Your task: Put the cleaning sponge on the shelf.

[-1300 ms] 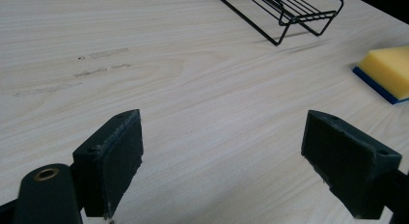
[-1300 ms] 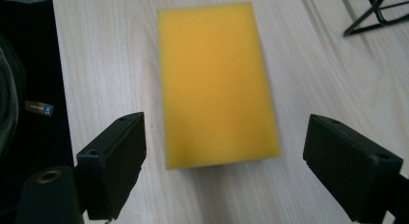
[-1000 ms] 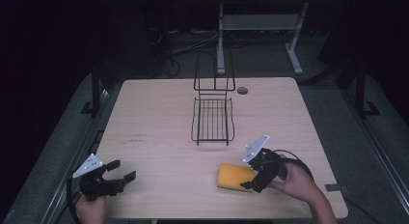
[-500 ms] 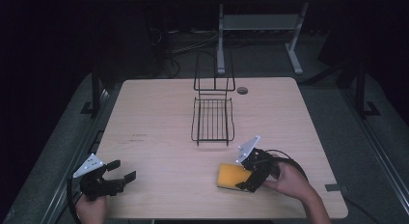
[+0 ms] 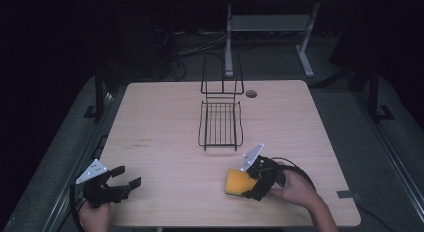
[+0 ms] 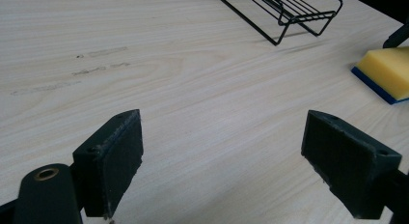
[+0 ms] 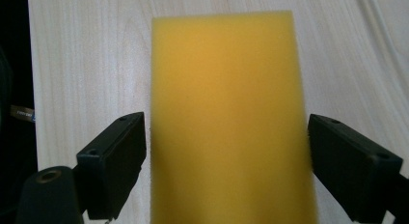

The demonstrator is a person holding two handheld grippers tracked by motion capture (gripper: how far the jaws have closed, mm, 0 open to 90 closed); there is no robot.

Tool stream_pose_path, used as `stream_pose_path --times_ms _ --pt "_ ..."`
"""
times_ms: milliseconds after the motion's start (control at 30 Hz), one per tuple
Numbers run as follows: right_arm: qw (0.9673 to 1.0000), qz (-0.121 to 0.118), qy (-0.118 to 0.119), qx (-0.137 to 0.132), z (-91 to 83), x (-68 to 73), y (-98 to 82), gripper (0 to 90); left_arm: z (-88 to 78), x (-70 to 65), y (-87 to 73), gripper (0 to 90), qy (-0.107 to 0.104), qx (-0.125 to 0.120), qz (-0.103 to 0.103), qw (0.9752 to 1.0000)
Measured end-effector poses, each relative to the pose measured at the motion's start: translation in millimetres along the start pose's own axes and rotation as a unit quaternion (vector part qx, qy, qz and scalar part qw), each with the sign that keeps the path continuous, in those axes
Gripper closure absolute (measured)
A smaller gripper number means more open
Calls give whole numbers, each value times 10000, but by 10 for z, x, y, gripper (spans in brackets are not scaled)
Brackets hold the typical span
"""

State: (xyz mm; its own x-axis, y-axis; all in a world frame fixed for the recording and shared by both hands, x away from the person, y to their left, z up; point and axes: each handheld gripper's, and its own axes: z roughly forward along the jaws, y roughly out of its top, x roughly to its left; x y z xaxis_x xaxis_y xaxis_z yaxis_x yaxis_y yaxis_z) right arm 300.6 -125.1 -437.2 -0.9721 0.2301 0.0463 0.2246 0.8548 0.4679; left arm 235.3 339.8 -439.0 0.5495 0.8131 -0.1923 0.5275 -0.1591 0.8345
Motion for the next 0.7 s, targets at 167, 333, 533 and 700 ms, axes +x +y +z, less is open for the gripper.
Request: stream_pose_path --times_ms 167,333,533,700 --pt "10000 37 -12 -31 32 -10 -21 149 -5 5 -2 141 9 6 -15 10000" --pt "10000 43 -13 -23 58 -5 -33 149 -2 4 -2 140 3 4 -8 10000" --pt "10000 25 -19 -7 104 0 -32 149 -6 7 -4 140 5 -11 -27 10000" --pt "10000 -10 -45 22 124 6 -27 149 -7 10 -6 140 -6 -3 -34 10000"
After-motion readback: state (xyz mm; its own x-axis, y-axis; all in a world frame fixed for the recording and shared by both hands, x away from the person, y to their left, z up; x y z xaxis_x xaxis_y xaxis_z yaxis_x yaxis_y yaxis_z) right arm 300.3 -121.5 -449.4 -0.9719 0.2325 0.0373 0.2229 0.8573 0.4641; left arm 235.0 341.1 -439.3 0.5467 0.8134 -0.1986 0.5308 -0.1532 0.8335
